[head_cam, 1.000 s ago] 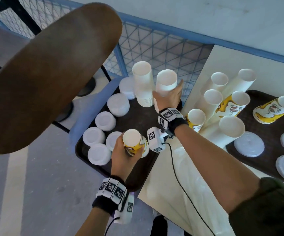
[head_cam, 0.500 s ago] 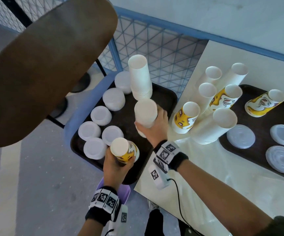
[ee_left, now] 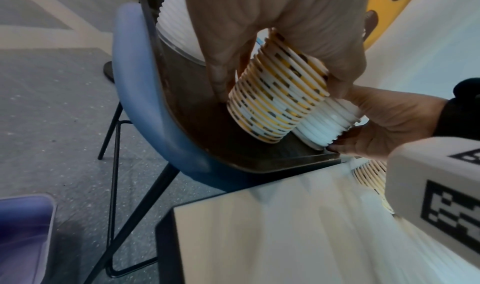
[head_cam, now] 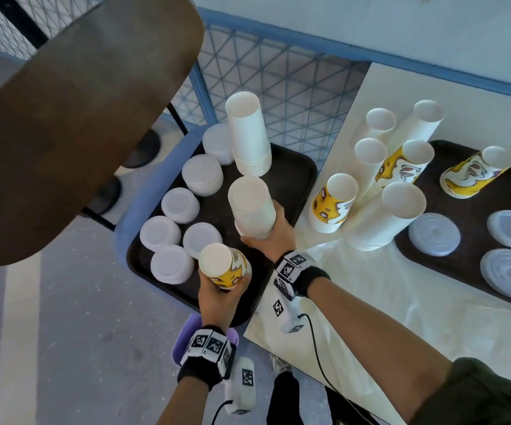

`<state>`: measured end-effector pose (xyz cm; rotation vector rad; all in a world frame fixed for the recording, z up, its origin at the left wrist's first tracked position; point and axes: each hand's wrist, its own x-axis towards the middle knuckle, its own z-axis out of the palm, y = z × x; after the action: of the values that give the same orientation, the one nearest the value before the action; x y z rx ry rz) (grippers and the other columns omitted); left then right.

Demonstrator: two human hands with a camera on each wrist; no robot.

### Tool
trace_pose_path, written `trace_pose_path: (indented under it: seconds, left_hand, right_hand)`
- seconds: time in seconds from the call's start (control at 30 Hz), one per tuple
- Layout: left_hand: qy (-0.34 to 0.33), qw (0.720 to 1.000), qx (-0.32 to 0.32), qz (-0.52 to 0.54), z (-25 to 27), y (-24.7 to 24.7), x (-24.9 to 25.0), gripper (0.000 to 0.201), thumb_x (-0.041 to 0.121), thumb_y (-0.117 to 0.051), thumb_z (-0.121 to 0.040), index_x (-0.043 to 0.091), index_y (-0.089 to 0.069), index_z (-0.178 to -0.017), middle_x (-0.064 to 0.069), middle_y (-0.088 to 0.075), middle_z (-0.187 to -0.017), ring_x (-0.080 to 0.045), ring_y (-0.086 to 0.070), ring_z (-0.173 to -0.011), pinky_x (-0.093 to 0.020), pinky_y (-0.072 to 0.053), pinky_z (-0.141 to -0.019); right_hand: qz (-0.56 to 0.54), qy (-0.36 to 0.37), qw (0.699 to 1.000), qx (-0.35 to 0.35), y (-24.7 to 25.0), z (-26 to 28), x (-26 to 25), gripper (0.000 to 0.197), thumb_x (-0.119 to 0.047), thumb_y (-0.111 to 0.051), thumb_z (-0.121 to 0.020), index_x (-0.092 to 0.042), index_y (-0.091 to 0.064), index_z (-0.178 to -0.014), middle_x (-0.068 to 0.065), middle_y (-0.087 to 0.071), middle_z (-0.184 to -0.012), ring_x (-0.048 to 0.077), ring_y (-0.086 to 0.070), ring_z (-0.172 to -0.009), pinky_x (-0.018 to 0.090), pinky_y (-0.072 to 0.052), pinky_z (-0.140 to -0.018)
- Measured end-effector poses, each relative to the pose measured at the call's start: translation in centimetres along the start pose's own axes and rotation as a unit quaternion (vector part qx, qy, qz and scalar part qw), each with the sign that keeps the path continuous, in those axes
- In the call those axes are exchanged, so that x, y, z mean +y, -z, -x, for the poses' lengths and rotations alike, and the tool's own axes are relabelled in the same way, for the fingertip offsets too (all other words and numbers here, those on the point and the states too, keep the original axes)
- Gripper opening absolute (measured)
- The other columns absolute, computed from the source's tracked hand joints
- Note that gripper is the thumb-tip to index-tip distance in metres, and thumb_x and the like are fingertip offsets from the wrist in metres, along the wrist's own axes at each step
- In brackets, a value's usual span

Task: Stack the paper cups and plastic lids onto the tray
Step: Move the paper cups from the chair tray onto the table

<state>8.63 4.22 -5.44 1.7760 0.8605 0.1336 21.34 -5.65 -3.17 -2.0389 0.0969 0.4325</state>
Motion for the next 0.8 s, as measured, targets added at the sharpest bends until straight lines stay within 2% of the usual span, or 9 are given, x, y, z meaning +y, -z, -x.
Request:
trace_pose_path:
  seconds: [0.1,0.23,0.33,0.4,0.53,0.63,0.67,0.73,0.8]
  left_hand:
    - [0.005,1.0,0.001,0.001,0.2,0.0,-0.1,0.085,0.034,-0.083,-0.056,0.011,-0.046,-0.129,0.006,-0.058,-0.111,-0.01,-0.054,-0.103,-0.021,-0.037,-0.088]
    - [0.01,1.0,0.001,-0.005,0.2,0.1,-0.4,0.072,0.015,-0.083,-0.066,0.008,-0.048,-0.128,0.0,-0.06,-0.114,-0.013,-0.054,-0.104,-0.022,-0.038,-0.09]
    - [0.013,1.0,0.011,0.001,-0.2,0.3,-0.5,0.07,0.013,-0.082,-0.067,0.007,-0.048,-0.128,-0.003,-0.059,-0.119,-0.015,-0.054,-0.108,-0.024,-0.037,-0.094]
    - [0.012,1.0,0.018,0.021,-0.4,0.3,-0.2,0.069,0.014,-0.081,-0.068,0.008,-0.049,-0.129,-0.002,-0.059,-0.12,-0.017,-0.055,-0.112,-0.026,-0.038,-0.098]
    - [-0.022,0.998,-0.007,0.056,-0.4,-1.0,1.9,0.064,0.011,-0.08,-0.069,0.007,-0.051,-0.127,-0.002,-0.06,-0.121,-0.015,-0.056,-0.112,-0.026,-0.04,-0.098]
    - [-0.055,0.995,-0.063,0.056,0.0,-3.5,3.4,0.072,0.031,-0.084,-0.059,0.009,-0.055,-0.122,0.001,-0.061,-0.117,-0.015,-0.057,-0.112,-0.03,-0.041,-0.1]
    - [-0.067,0.993,-0.085,0.05,0.2,-4.4,3.8,0.072,0.033,-0.084,-0.057,0.009,-0.056,-0.12,0.001,-0.062,-0.117,-0.015,-0.058,-0.112,-0.031,-0.041,-0.1]
    - [-0.079,0.988,-0.128,0.034,0.9,-6.5,4.4,0.065,0.021,-0.085,-0.06,0.006,-0.058,-0.118,-0.001,-0.063,-0.116,-0.015,-0.059,-0.111,-0.024,-0.043,-0.098]
    - [-0.087,0.982,-0.165,0.016,1.7,-8.3,4.9,0.06,0.013,-0.085,-0.062,0.005,-0.059,-0.116,-0.003,-0.065,-0.113,-0.007,-0.061,-0.104,-0.008,-0.044,-0.089]
  right_hand:
    - [0.0,0.003,1.0,-0.006,0.1,0.5,-0.1,0.094,-0.026,-0.084,-0.06,-0.024,-0.029,-0.136,0.005,-0.05,-0.131,0.027,-0.048,-0.122,0.037,-0.041,-0.098]
    - [-0.047,0.013,0.999,0.009,1.0,2.2,-0.2,0.092,-0.025,-0.084,-0.06,-0.024,-0.031,-0.134,0.003,-0.052,-0.129,0.023,-0.05,-0.118,0.031,-0.042,-0.093]
    - [-0.095,0.038,0.995,0.016,3.0,4.2,0.6,0.092,-0.023,-0.086,-0.057,-0.023,-0.034,-0.133,-0.001,-0.052,-0.127,0.015,-0.049,-0.116,0.025,-0.041,-0.094]
    - [-0.096,0.044,0.994,0.02,5.0,5.8,2.0,0.089,-0.019,-0.087,-0.056,-0.018,-0.039,-0.131,-0.007,-0.053,-0.119,0.011,-0.05,-0.112,0.019,-0.042,-0.091]
    - [-0.086,-0.009,0.994,0.069,9.4,8.8,6.3,0.078,-0.014,-0.088,-0.053,-0.007,-0.051,-0.122,-0.004,-0.059,-0.106,0.014,-0.057,-0.101,0.028,-0.048,-0.088]
    - [-0.073,-0.058,0.989,0.114,12.2,10.4,9.2,0.076,-0.016,-0.089,-0.053,-0.006,-0.053,-0.12,-0.003,-0.06,-0.102,0.015,-0.057,-0.097,0.025,-0.045,-0.081]
    - [-0.067,-0.068,0.987,0.128,13.1,10.8,9.9,0.076,-0.016,-0.088,-0.054,-0.006,-0.053,-0.12,-0.003,-0.06,-0.101,0.016,-0.057,-0.097,0.023,-0.043,-0.079]
    - [-0.062,-0.084,0.983,0.153,14.5,11.4,11.0,0.075,-0.016,-0.088,-0.055,-0.008,-0.052,-0.12,-0.003,-0.058,-0.1,0.014,-0.055,-0.094,0.02,-0.042,-0.077]
    - [-0.057,-0.096,0.979,0.172,15.6,11.6,11.7,0.075,-0.017,-0.087,-0.056,-0.008,-0.051,-0.122,-0.003,-0.057,-0.099,0.013,-0.053,-0.092,0.02,-0.04,-0.076]
